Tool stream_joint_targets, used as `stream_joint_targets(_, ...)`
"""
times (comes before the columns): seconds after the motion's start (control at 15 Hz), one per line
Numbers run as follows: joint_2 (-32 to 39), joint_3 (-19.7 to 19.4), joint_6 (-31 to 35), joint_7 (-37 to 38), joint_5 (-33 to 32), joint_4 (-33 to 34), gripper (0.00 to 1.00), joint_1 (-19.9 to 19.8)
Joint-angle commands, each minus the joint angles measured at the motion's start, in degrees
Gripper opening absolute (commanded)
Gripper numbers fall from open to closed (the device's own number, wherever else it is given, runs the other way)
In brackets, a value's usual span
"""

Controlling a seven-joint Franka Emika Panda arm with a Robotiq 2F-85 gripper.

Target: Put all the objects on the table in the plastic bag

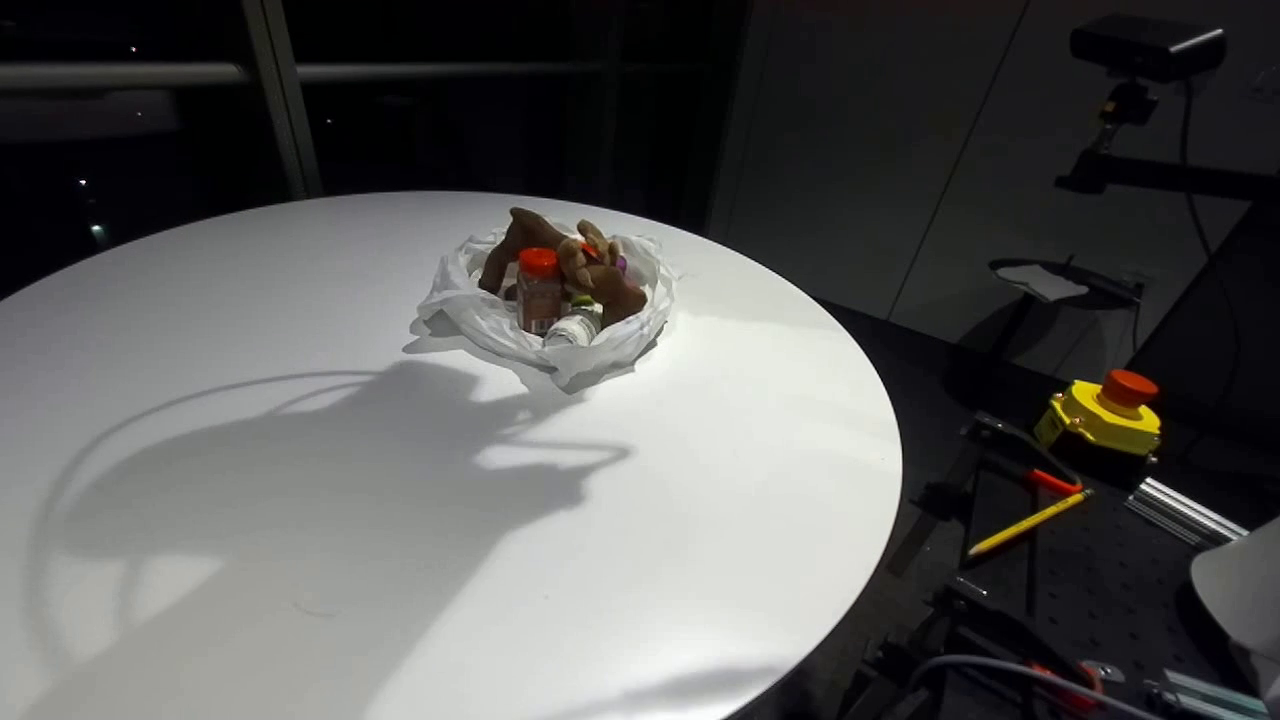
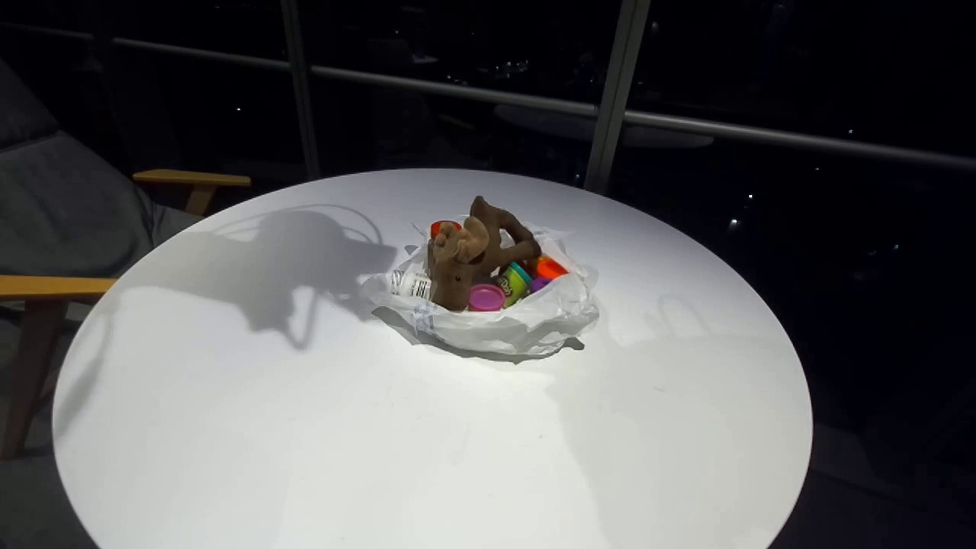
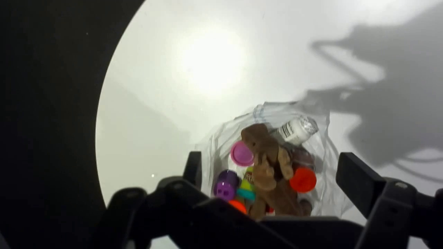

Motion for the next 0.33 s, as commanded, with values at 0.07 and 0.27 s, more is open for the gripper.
stream_joint_targets(0.07,-3.4,1.3,-5.7,-5.1,3.7,-1.7,1.00,-1.5)
stream_joint_targets(0.27,-4.2,1.4,-6.3,-5.7,4.1,-2.5,1.00,-1.6)
